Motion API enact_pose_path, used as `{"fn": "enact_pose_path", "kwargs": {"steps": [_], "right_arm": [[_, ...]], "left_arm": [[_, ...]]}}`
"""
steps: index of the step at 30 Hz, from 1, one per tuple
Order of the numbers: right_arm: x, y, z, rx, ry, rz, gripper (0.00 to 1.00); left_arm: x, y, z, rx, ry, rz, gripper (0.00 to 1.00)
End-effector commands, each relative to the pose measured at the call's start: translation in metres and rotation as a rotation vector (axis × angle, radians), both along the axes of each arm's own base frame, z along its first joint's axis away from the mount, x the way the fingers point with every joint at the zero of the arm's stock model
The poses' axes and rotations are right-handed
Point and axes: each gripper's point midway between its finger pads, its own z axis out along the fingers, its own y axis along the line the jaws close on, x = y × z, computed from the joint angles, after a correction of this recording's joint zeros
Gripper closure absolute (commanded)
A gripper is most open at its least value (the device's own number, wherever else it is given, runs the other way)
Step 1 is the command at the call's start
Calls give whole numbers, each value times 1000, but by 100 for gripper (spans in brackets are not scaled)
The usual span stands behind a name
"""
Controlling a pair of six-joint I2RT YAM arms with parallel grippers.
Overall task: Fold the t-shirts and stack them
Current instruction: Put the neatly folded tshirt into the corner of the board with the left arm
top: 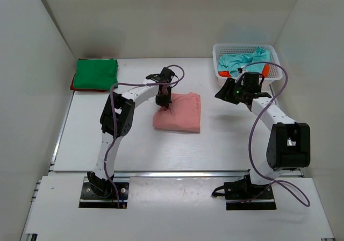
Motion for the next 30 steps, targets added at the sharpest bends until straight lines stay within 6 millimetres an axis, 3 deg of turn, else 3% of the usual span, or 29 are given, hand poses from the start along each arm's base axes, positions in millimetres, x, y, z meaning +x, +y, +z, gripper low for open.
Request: {"fn": "enact_pose_path", "kwargs": {"steps": [1, 3, 5, 8, 10, 15, 16, 18, 19, 25, 30], "right_arm": [[1, -3, 27, 11, -90, 2, 56], [-2, -3, 31, 14, -99, 0, 56], [-6, -3, 35, 16, -101, 3, 56], [-11, -2, 46, 31, -125, 3, 56], [-14, -3, 48, 46, -119, -9, 56], [-24, -5, 67, 68, -128, -21, 56], [-23, -5, 77, 69, -145, -29, 57], [-28, -3, 84, 66, -137, -30, 57], [-28, 0, 88, 56, -150, -15, 58], [-50, 18, 76, 57, -68, 9, 59], [-54, 34, 73, 39, -22, 41, 59]], "left_arm": [[-78, 41, -61, 119, 300, -44, 100], [-86, 49, -63, 88, 342, -26, 100], [-84, 61, -53, 94, 332, 3, 100], [-57, 80, -8, 87, 192, 35, 100], [-30, 102, 34, 91, 75, 68, 100], [25, 151, 103, 201, -133, 110, 100], [33, 166, 105, 249, -146, 117, 100], [60, 178, 132, 280, -231, 138, 100], [67, 183, 133, 307, -242, 137, 100], [121, 225, 189, 339, -433, 200, 100], [154, 270, 211, 288, -535, 259, 100]]}}
